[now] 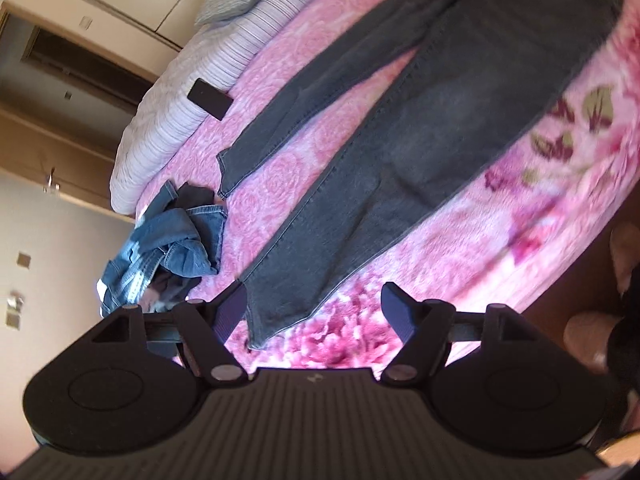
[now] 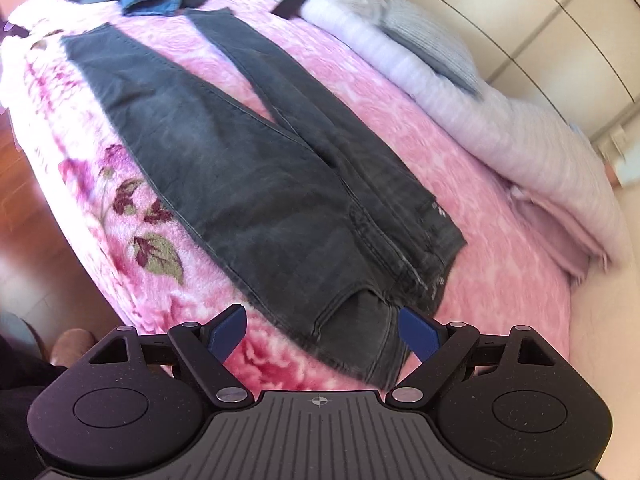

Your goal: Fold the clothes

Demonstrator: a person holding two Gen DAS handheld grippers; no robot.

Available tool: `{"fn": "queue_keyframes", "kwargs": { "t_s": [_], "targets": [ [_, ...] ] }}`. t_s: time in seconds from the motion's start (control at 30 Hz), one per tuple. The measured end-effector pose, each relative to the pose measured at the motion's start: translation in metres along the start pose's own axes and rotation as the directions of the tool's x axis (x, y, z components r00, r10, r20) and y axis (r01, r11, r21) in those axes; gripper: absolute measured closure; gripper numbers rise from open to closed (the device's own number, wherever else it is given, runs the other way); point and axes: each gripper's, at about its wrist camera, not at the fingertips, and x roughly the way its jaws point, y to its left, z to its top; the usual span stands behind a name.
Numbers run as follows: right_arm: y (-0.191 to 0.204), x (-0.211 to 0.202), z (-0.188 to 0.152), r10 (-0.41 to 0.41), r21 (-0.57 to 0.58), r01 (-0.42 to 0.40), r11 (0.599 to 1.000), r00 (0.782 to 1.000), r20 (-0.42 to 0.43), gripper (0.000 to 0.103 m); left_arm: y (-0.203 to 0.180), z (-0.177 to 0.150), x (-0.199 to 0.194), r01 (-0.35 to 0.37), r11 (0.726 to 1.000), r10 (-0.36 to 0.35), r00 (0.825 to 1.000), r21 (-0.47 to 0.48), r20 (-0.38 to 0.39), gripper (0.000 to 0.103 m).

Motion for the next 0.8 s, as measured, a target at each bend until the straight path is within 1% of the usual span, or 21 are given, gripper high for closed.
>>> {"fn": "queue_keyframes", "kwargs": {
  "t_s": [0.03,0.07,0.1,0.23,0.37,0.4,0.47,0.5,0.53,0.57,0.67,0.7,0.73,0.77,0.8],
  "targets": [
    [0.0,0.006,-0.001,0.007,-0.012,-0.007,1.0,1.0,0.01,0.02,-0.003,-0.001,0.009,-0.012,0.999,0.012,1.0,0.029,0.003,0.033],
    [0.002,0.014,-0.002,0.011,-0.029,-0.011,1.0,1.0,0.015,0.027,-0.007,-0.003,0.019,-0.025,0.998,0.025,1.0,0.059,0.008,0.033],
    [0.003,0.023,-0.004,0.012,-0.053,-0.011,0.999,1.0,0.012,0.029,-0.009,-0.008,0.031,-0.035,0.995,0.035,0.999,0.095,0.005,0.033],
    [0.008,0.056,-0.007,0.016,-0.122,-0.016,0.992,1.0,0.002,0.03,-0.02,-0.026,0.087,-0.042,0.974,0.048,0.999,0.221,-0.022,0.033],
    [0.019,0.082,-0.009,0.013,-0.159,-0.013,0.987,1.0,-0.002,0.03,-0.029,-0.045,0.142,-0.055,0.945,0.056,0.998,0.322,0.005,0.035],
    [0.024,0.09,-0.011,0.007,-0.166,-0.008,0.986,1.0,-0.005,0.03,-0.03,-0.049,0.155,-0.052,0.939,0.052,0.999,0.34,0.01,0.035],
    [0.034,0.103,-0.013,-0.005,-0.175,0.004,0.985,1.0,-0.008,0.032,-0.03,-0.056,0.179,-0.04,0.93,0.035,0.999,0.365,0.021,0.039],
    [0.04,0.111,-0.015,-0.013,-0.179,0.012,0.984,1.0,-0.009,0.045,-0.03,-0.059,0.189,-0.034,0.925,0.026,0.999,0.379,0.026,0.04],
    [0.045,0.118,-0.016,-0.018,-0.181,0.015,0.983,1.0,-0.016,0.051,-0.03,-0.061,0.198,-0.028,0.919,0.016,0.999,0.393,0.032,0.041],
    [0.05,0.125,-0.018,-0.02,-0.178,0.015,0.984,0.999,-0.028,0.056,-0.029,-0.063,0.206,-0.025,0.916,0.01,0.999,0.401,0.04,0.042],
    [0.068,0.142,-0.019,-0.033,-0.181,0.024,0.983,0.998,-0.047,0.055,-0.021,-0.064,0.217,-0.018,0.915,-0.015,0.997,0.404,0.079,0.043],
    [0.074,0.146,-0.021,-0.041,-0.184,0.034,0.982,0.998,-0.038,0.055,-0.018,-0.065,0.22,-0.016,0.915,-0.023,0.995,0.404,0.092,0.045],
    [0.08,0.15,-0.022,-0.051,-0.195,0.045,0.98,0.998,-0.028,0.055,-0.015,-0.064,0.223,-0.011,0.916,-0.03,0.995,0.401,0.096,0.057],
    [0.087,0.154,-0.024,-0.064,-0.217,0.059,0.974,0.998,-0.017,0.055,-0.012,-0.062,0.225,-0.004,0.918,-0.037,0.995,0.397,0.097,0.072],
    [0.093,0.157,-0.026,-0.076,-0.241,0.072,0.968,0.997,-0.004,0.055,-0.009,-0.061,0.227,0.006,0.919,-0.047,0.994,0.394,0.095,0.074]
  ]
}}
